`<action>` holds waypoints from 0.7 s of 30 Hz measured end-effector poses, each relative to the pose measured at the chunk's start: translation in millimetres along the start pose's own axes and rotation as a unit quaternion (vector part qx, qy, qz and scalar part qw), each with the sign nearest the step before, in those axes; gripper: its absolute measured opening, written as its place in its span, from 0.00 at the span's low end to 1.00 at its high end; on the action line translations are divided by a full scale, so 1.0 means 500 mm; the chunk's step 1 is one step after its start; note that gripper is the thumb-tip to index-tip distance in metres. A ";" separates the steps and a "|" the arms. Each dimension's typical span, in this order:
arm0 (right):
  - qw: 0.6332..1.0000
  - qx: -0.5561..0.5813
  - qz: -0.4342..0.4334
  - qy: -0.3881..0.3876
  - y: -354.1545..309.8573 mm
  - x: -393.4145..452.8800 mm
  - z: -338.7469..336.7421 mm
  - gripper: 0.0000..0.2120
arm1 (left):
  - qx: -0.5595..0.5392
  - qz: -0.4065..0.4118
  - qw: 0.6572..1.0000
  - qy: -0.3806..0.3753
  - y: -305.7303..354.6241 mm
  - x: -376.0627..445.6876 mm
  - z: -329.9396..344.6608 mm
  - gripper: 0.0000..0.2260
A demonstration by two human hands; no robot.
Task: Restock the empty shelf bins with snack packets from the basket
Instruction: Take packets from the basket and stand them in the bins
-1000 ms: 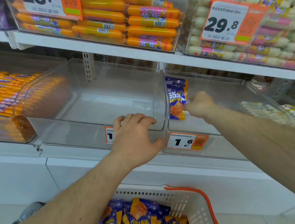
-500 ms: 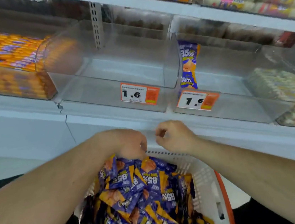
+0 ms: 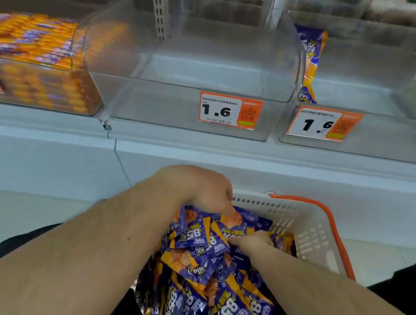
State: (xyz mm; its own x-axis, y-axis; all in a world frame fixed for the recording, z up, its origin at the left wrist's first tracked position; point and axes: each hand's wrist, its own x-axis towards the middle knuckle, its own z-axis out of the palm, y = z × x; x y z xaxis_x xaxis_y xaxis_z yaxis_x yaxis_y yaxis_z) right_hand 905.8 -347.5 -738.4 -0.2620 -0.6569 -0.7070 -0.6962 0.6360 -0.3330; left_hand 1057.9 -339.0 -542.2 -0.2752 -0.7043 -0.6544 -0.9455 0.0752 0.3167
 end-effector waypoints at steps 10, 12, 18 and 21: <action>0.990 0.062 -0.118 0.047 -0.032 -0.018 -0.095 0.05 | -0.059 0.053 0.987 0.142 0.011 0.000 -0.003 0.18; 0.972 -0.042 -0.226 0.053 -0.065 -0.070 -0.162 0.06 | -0.079 0.077 0.972 0.206 0.014 0.008 -0.002 0.18; 0.896 -0.251 -0.366 0.009 -0.151 -0.197 -0.338 0.22 | -0.010 0.056 0.974 0.221 0.031 0.020 0.005 0.28; 0.894 -0.200 -0.399 -0.046 -0.161 -0.237 -0.393 0.12 | -0.111 0.087 0.967 0.212 0.039 0.025 0.009 0.16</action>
State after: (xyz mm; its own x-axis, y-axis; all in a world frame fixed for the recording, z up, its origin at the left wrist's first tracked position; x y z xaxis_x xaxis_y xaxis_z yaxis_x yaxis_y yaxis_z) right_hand 861.5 -400.5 -505.3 0.4679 -0.7893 -0.3977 -0.8249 -0.2284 -0.5171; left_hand 1035.4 -343.2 -547.6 -0.2874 -0.9239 -0.2527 -0.8177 0.0993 0.5670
